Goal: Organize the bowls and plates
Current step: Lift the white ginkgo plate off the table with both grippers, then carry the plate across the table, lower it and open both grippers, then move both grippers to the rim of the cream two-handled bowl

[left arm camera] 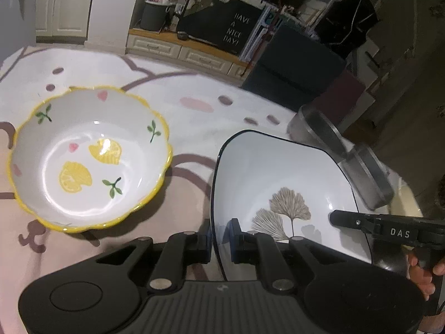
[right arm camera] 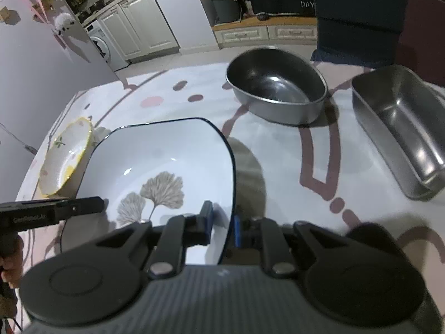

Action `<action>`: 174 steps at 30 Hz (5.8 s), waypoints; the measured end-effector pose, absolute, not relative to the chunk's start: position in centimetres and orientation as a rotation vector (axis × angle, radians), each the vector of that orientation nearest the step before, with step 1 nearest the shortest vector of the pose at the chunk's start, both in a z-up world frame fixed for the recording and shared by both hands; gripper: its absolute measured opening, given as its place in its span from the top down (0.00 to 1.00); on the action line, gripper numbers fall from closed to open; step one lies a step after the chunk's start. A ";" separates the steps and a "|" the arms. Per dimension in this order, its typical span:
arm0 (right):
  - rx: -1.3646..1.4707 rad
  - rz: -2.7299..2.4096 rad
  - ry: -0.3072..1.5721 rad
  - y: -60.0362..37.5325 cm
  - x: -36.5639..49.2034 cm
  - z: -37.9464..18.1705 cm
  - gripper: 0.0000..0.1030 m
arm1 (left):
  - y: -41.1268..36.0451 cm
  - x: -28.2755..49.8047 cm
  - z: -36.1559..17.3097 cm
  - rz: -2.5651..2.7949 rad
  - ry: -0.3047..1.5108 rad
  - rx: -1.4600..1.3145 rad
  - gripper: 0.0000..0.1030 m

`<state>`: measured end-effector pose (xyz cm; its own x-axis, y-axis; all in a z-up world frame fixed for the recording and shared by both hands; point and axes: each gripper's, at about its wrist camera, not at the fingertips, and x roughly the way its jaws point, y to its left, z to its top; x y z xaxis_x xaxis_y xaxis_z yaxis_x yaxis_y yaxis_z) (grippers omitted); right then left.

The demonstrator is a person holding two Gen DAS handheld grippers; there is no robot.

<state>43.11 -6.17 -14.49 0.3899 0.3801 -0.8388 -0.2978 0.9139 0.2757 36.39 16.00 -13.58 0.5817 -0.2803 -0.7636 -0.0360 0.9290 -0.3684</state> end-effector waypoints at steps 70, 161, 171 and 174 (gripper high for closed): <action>0.149 0.388 1.235 -11.0 21.4 -15.1 0.82 | 10.7 18.9 -14.0 -0.120 1.160 -0.194 0.84; 0.193 -0.015 0.548 -43.6 28.1 -4.4 0.00 | -21.0 30.7 -2.6 -0.346 0.729 -0.292 0.00; 0.227 0.080 0.620 -46.6 35.4 -7.8 0.05 | -23.8 34.9 -8.4 -0.233 0.796 -0.406 0.00; 0.252 0.098 0.669 -46.8 37.2 -9.2 0.27 | -23.6 35.8 -9.5 -0.209 0.809 -0.432 0.00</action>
<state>37.24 -46.80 -9.20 0.7809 0.1703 -0.6010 -0.0089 0.9650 0.2620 35.78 -23.62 -9.51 0.6756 -0.3418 -0.6532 0.0171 0.8930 -0.4497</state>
